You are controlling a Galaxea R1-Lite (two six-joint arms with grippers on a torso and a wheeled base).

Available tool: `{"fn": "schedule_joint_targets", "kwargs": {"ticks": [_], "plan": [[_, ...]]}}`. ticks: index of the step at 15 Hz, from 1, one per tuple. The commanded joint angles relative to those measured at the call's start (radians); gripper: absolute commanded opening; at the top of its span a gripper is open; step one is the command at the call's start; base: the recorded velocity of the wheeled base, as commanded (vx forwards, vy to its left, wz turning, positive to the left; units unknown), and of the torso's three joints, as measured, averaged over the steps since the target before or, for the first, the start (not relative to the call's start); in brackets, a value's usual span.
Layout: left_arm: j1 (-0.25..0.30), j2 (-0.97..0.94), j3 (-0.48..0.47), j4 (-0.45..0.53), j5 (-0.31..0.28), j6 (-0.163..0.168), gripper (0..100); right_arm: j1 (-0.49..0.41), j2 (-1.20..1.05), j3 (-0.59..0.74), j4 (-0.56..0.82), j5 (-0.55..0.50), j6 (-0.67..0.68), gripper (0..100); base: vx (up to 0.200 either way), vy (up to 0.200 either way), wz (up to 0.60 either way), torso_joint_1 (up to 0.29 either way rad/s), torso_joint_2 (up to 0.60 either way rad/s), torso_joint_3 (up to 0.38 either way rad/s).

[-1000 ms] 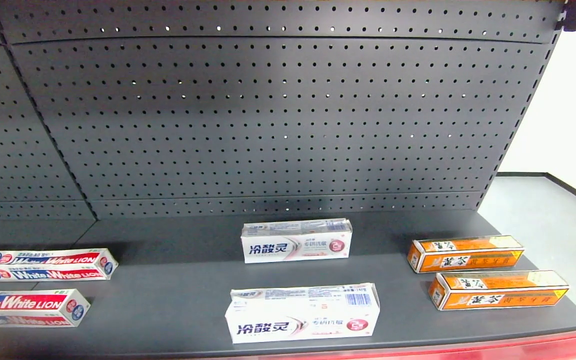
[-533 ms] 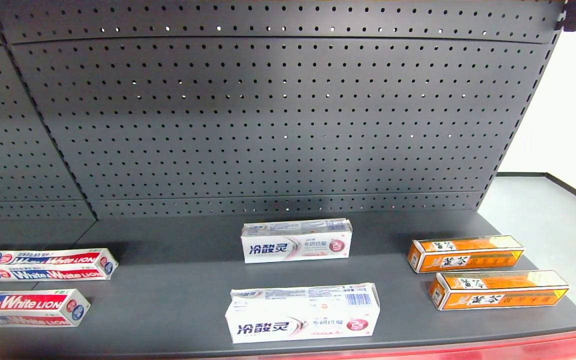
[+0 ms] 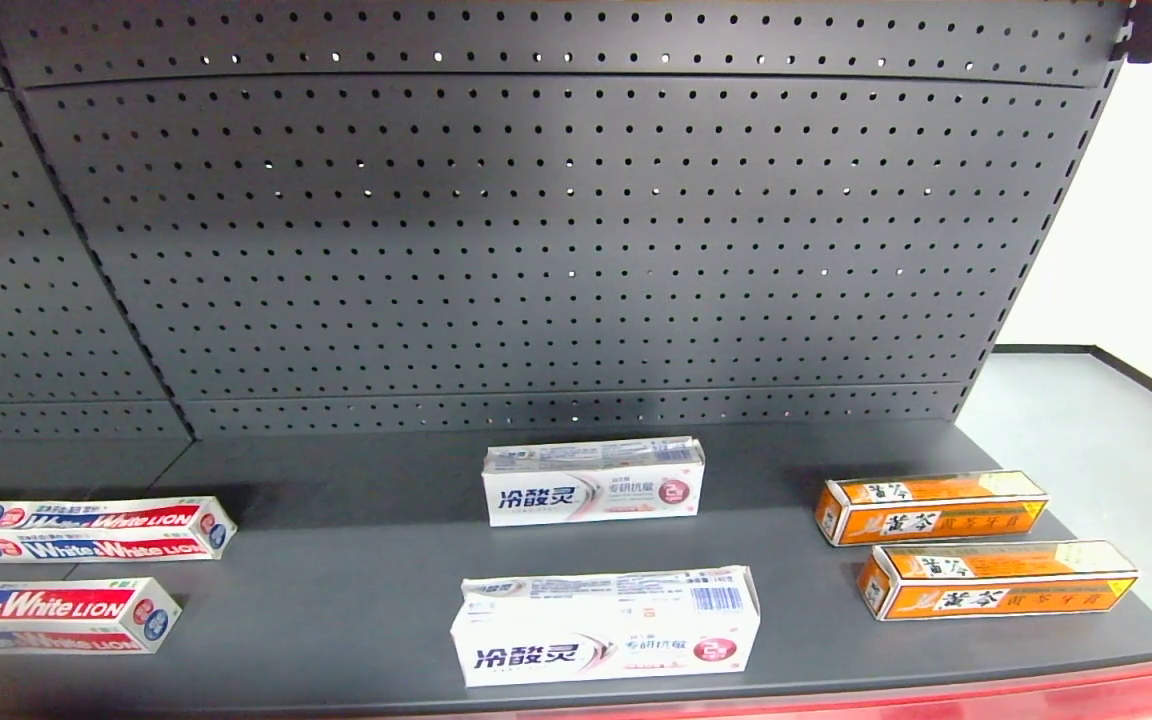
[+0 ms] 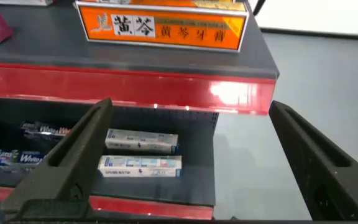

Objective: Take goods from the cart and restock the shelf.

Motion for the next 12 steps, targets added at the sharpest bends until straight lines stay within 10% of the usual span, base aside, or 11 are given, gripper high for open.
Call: {"fn": "schedule_joint_targets", "kwargs": {"ticks": [1,12], "plan": [[0.0,0.005,0.0,0.0,0.001,-0.004,100,0.0,0.006,0.0,-0.006,-0.001,0.005,100,0.0,0.0,0.0,0.0,0.0,0.0],[0.0,0.005,0.0,-0.001,0.001,-0.032,100,-0.159,0.001,0.0,-0.006,-0.001,0.008,100,0.0,0.0,0.0,0.0,0.0,0.0]]}}
